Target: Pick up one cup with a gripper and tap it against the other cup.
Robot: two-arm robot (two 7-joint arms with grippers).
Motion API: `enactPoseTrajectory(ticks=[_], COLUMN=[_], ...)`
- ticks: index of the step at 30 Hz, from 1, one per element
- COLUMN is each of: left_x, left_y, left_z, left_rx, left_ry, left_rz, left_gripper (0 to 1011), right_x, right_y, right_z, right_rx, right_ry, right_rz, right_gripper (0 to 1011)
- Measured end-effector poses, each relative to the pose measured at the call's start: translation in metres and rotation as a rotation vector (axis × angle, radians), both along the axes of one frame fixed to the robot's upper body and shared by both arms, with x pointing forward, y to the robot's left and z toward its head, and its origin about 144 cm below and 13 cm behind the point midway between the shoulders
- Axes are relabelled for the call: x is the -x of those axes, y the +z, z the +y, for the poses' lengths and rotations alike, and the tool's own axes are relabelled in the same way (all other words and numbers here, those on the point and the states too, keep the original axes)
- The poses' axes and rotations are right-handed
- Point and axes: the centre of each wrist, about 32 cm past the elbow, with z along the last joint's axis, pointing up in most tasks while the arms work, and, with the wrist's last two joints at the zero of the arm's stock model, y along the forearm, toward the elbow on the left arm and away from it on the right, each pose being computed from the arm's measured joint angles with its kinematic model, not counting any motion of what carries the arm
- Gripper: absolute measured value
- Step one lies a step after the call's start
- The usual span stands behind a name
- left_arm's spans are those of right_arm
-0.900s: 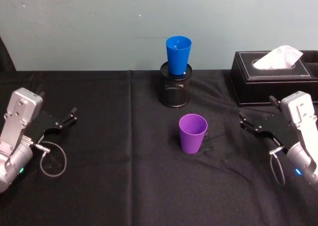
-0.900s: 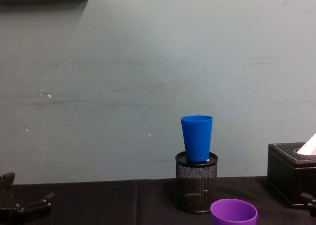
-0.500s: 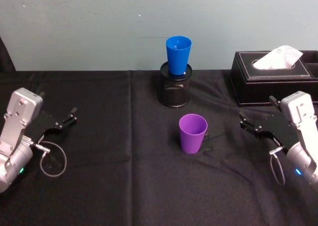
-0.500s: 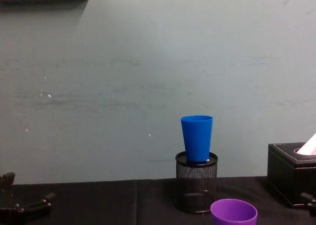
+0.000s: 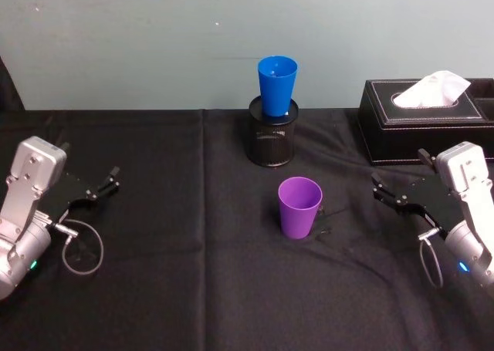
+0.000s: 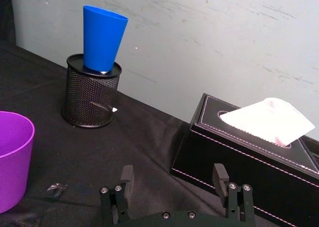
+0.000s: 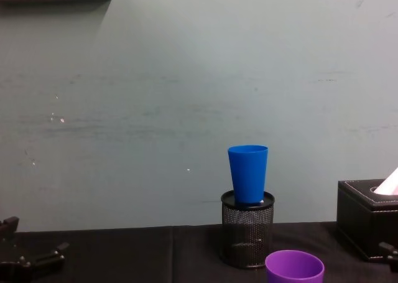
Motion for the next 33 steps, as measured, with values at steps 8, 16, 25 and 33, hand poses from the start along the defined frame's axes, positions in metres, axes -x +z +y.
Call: enactPoseTrajectory(ticks=[8, 16, 25, 33], left_x=[0.000, 0.000, 0.000, 0.000], left_y=[0.000, 0.000, 0.000, 0.000], left_z=[0.000, 0.000, 0.000, 0.000], left_rx=[0.000, 0.000, 0.000, 0.000], left_ry=[0.000, 0.000, 0.000, 0.000], left_rz=[0.000, 0.000, 0.000, 0.000], left_gripper=[1000, 1000, 1000, 1000], right_x=[0.000, 0.000, 0.000, 0.011], right_y=[0.000, 0.000, 0.000, -0.009], right_z=[0.000, 0.000, 0.000, 0.012], right_rx=[0.000, 0.000, 0.000, -0.018], right_ry=[0.000, 0.000, 0.000, 0.095], right_rz=[0.000, 0.000, 0.000, 0.065], right_gripper=[1003, 1003, 1003, 1003])
